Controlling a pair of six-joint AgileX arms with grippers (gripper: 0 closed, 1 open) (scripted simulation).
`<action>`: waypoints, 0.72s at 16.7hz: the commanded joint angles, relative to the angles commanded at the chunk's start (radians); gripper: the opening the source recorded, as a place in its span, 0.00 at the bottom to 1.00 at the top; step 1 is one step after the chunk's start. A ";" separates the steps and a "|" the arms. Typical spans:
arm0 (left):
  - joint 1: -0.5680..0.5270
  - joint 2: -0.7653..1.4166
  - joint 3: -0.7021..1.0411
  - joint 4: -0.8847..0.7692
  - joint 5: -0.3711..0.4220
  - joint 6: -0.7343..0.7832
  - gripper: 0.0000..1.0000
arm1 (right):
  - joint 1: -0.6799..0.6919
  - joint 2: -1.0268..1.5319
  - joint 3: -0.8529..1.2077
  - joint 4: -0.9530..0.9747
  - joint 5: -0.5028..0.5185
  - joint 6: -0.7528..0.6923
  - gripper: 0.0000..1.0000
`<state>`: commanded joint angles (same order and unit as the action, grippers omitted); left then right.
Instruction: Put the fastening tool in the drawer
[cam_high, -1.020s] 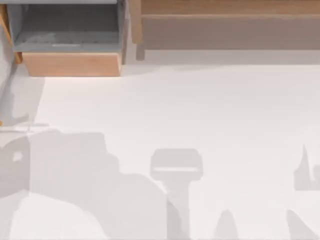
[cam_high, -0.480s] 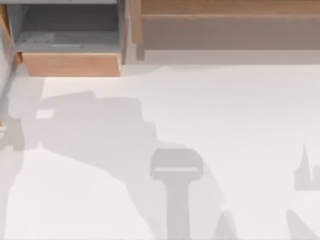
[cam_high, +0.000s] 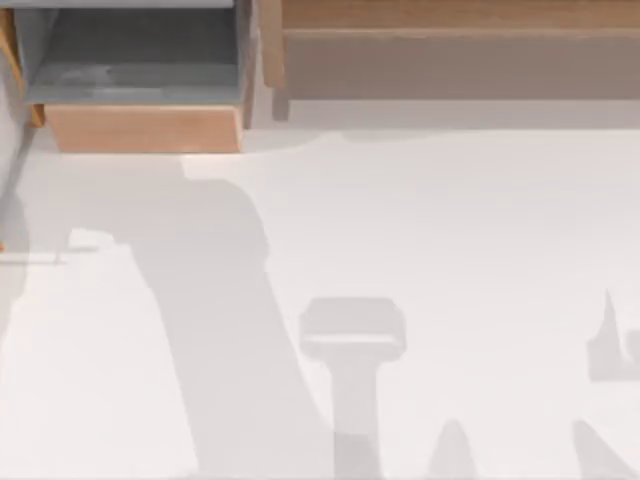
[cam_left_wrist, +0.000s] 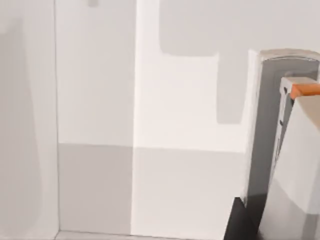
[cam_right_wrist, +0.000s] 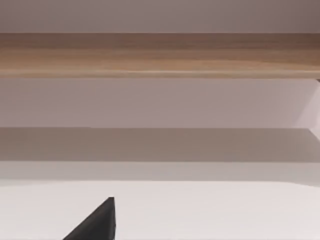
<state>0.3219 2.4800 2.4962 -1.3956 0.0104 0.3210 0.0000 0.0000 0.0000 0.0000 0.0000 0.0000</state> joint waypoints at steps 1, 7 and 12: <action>0.005 0.050 0.030 -0.020 0.000 0.009 0.00 | 0.000 0.000 0.000 0.000 0.000 0.000 1.00; 0.004 0.186 0.092 -0.091 -0.014 0.035 0.00 | 0.000 0.000 0.000 0.000 0.000 0.000 1.00; 0.005 0.184 0.078 -0.078 -0.015 0.036 0.00 | 0.000 0.000 0.000 0.000 0.000 0.000 1.00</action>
<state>0.3267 2.6641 2.5746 -1.4739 -0.0045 0.3567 0.0000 0.0000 0.0000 0.0000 0.0000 0.0000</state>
